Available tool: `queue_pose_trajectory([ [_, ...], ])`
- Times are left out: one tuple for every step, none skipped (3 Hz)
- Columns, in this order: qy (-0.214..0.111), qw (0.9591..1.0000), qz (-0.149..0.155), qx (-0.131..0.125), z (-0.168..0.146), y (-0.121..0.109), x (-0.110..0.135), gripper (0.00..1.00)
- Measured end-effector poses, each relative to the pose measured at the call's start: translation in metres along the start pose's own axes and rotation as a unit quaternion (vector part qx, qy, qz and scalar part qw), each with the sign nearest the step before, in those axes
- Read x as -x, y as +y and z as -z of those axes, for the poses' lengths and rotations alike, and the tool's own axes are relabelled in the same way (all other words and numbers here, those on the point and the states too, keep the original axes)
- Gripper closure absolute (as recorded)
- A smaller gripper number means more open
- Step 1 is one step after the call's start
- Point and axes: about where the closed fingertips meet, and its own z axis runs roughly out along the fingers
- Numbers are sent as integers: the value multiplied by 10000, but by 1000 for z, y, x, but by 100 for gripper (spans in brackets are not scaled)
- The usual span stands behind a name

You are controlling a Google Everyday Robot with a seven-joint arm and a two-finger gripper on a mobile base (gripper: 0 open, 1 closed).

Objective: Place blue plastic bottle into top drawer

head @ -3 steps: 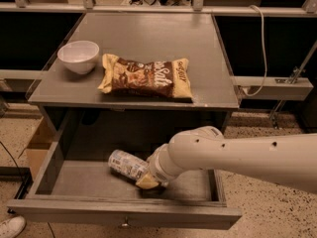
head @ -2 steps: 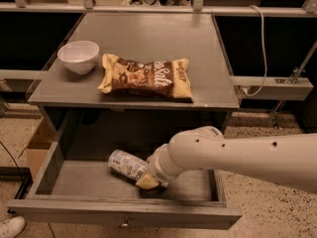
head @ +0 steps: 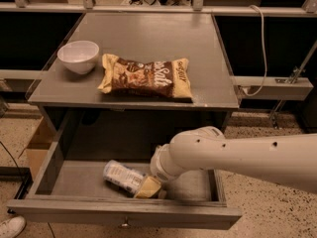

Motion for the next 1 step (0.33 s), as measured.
queue_pose_trajectory([
  [0, 10000, 0, 0, 0, 0, 0, 0],
])
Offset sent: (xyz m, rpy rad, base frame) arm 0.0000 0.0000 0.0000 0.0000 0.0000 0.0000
